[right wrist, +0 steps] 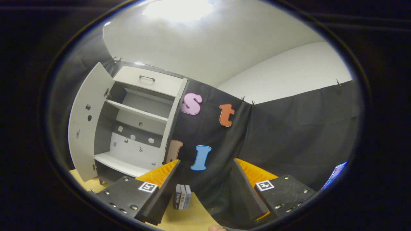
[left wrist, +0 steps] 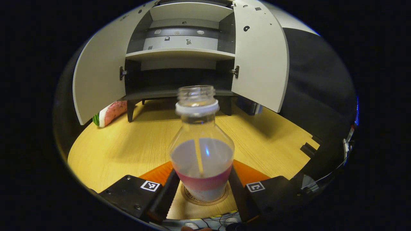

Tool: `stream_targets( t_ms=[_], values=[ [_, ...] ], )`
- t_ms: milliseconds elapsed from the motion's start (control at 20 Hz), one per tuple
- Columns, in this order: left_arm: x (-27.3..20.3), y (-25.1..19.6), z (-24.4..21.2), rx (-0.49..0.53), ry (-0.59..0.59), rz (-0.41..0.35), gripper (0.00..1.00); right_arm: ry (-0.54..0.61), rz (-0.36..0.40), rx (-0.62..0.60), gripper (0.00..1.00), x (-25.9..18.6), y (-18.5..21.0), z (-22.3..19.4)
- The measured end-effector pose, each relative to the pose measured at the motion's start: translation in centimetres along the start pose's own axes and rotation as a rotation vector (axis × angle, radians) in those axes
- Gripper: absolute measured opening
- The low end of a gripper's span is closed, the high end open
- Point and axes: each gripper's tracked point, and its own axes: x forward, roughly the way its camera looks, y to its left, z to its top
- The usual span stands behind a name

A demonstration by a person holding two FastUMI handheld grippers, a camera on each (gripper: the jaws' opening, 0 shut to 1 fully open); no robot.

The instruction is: Grasp the bottle in the cabinet with the left hand and place it on the coaster, then close the right door with the right hand and the left door with the left hand.

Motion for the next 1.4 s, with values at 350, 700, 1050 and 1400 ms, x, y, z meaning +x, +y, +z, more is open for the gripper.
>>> stream_targets(
  t_ms=[350, 700, 1050, 1400],
  values=[
    [-0.8, -0.2, 2.0, -0.010, -0.029, 0.005, 0.86, 0.033, 0.034, 0.020, 0.96, 1.2, 1.3, -1.9],
    [-2.2, 0.0, 5.1, -0.022, -0.058, 0.014, 0.86, 0.069, 0.042, 0.069, 0.95, 2.5, 1.5, -3.9],
    [-6.9, 0.2, 13.5, -0.051, -0.189, 0.034, 0.87, 0.106, 0.073, 0.111, 0.95, 5.3, 2.6, -7.3],
    [-12.8, 3.5, 23.3, -0.057, -0.301, 0.157, 0.88, 0.159, 0.121, 0.169, 0.96, 10.1, 5.6, -12.0]
  ],
)
